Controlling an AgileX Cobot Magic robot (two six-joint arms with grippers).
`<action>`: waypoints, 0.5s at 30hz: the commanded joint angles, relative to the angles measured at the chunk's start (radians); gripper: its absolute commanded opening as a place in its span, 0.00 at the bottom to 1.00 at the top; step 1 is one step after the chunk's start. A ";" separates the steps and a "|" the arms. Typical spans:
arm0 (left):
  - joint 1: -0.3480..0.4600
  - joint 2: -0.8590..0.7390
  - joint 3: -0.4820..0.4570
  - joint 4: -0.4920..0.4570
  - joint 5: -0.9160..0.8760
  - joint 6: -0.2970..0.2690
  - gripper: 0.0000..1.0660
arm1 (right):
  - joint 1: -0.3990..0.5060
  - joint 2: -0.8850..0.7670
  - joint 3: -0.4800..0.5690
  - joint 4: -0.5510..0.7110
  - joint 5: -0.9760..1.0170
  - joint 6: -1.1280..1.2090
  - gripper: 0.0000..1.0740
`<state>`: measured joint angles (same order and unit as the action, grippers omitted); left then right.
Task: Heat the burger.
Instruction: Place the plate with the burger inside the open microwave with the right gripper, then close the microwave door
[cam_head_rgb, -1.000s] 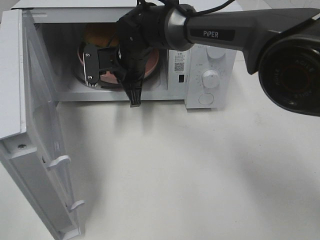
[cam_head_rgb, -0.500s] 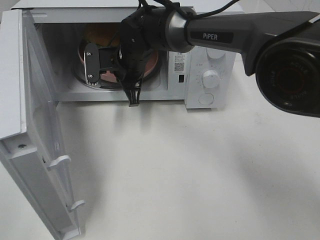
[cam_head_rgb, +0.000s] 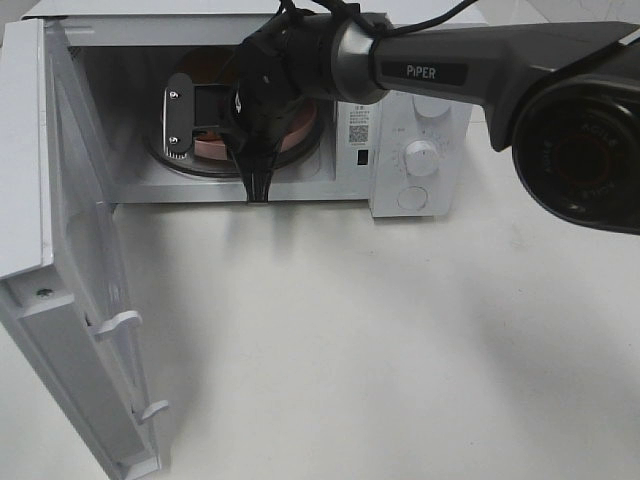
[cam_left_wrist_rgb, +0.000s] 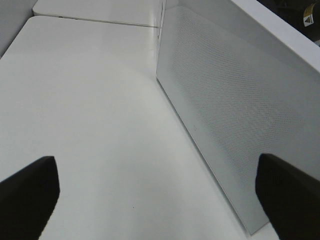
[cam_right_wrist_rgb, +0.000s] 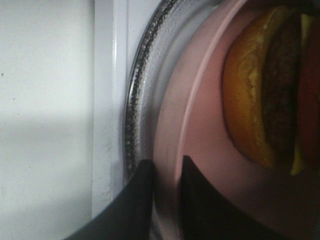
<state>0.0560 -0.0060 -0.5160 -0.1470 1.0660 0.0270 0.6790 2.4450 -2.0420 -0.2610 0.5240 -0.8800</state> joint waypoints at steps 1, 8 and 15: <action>-0.003 -0.017 0.000 -0.002 0.001 0.001 0.94 | -0.001 -0.014 -0.007 -0.003 -0.027 0.020 0.24; -0.003 -0.017 0.000 -0.003 0.001 0.001 0.94 | -0.001 -0.014 0.037 -0.001 -0.003 0.024 0.47; -0.003 -0.017 0.000 -0.003 0.001 0.001 0.94 | -0.001 -0.032 0.071 -0.003 -0.032 0.041 0.66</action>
<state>0.0560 -0.0060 -0.5160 -0.1470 1.0660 0.0270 0.6790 2.4320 -1.9690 -0.2610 0.4990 -0.8510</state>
